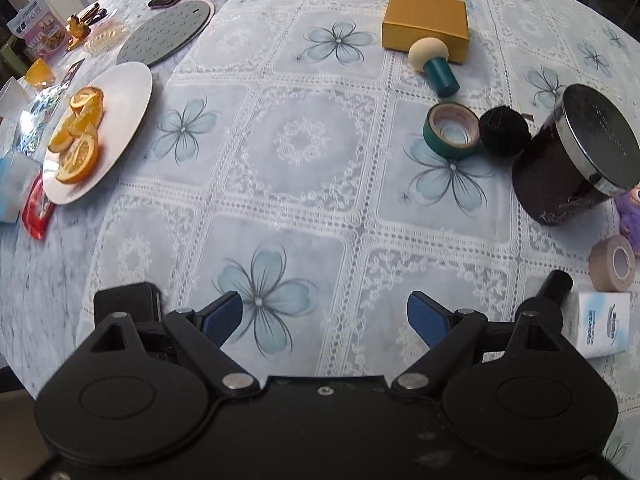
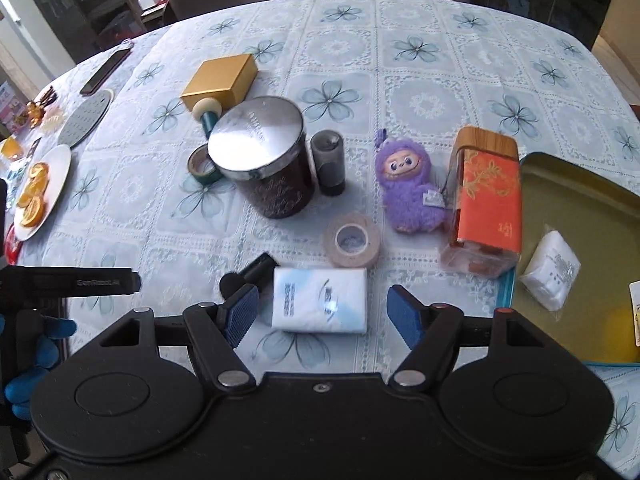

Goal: Organize soft objects
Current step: 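Move the right tool to the white tissue pack while the left tool moves over the table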

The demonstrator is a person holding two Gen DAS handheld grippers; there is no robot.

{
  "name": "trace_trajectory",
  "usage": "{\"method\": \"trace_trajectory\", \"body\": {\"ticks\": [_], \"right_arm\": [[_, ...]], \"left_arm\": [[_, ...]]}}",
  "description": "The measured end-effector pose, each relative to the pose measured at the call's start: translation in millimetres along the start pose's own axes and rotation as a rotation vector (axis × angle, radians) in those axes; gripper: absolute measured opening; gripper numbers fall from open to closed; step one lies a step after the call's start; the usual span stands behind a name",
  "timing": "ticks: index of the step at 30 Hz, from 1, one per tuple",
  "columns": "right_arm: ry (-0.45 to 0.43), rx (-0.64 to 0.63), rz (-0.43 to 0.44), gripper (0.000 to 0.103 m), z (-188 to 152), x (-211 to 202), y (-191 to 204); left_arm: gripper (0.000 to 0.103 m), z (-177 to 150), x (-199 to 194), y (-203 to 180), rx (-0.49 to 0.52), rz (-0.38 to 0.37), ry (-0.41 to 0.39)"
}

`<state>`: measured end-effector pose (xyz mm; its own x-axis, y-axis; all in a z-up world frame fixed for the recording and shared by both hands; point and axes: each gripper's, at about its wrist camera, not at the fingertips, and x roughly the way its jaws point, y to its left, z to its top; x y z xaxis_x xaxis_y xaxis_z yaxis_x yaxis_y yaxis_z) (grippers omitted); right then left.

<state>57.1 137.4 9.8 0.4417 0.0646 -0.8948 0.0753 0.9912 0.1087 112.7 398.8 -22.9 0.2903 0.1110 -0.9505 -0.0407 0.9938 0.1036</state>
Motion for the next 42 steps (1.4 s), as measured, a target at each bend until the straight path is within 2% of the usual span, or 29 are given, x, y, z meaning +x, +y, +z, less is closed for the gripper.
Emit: {"method": "trace_trajectory", "body": {"ticks": [7, 11, 16, 21, 24, 30, 34, 36, 39, 42], "right_arm": [[-0.059, 0.026, -0.067, 0.059, 32, 11, -12], [-0.032, 0.016, -0.078, 0.059, 40, 21, -14], [0.062, -0.041, -0.059, 0.059, 25, 37, -3], [0.129, -0.038, -0.021, 0.059, 4, 48, 7], [0.120, -0.064, -0.060, 0.060, -5, 52, 16], [0.129, -0.071, -0.059, 0.060, -9, 57, 24], [0.101, -0.094, -0.068, 0.060, -9, 51, 25], [0.104, -0.109, -0.095, 0.060, -7, 52, 25], [0.110, -0.065, -0.128, 0.060, -5, 58, 15], [0.149, 0.073, -0.065, 0.060, -3, 66, -4]], "left_arm": [[0.089, 33, 2, 1, 0.005, -0.020, -0.036], [0.089, 36, 8, -1, -0.004, -0.031, -0.025], [0.089, 30, 20, -6, 0.006, -0.052, 0.022], [0.089, 22, 28, -6, 0.011, -0.058, 0.055], [0.089, 19, 30, -3, 0.014, -0.054, 0.065], [0.089, 15, 28, 6, 0.020, -0.046, 0.066], [0.089, 11, 25, 14, 0.000, -0.047, 0.065], [0.089, 9, 24, 18, -0.007, -0.047, 0.069], [0.089, 4, 25, 21, -0.013, -0.046, 0.076], [0.089, -2, 24, 24, -0.022, -0.050, 0.083]]}}
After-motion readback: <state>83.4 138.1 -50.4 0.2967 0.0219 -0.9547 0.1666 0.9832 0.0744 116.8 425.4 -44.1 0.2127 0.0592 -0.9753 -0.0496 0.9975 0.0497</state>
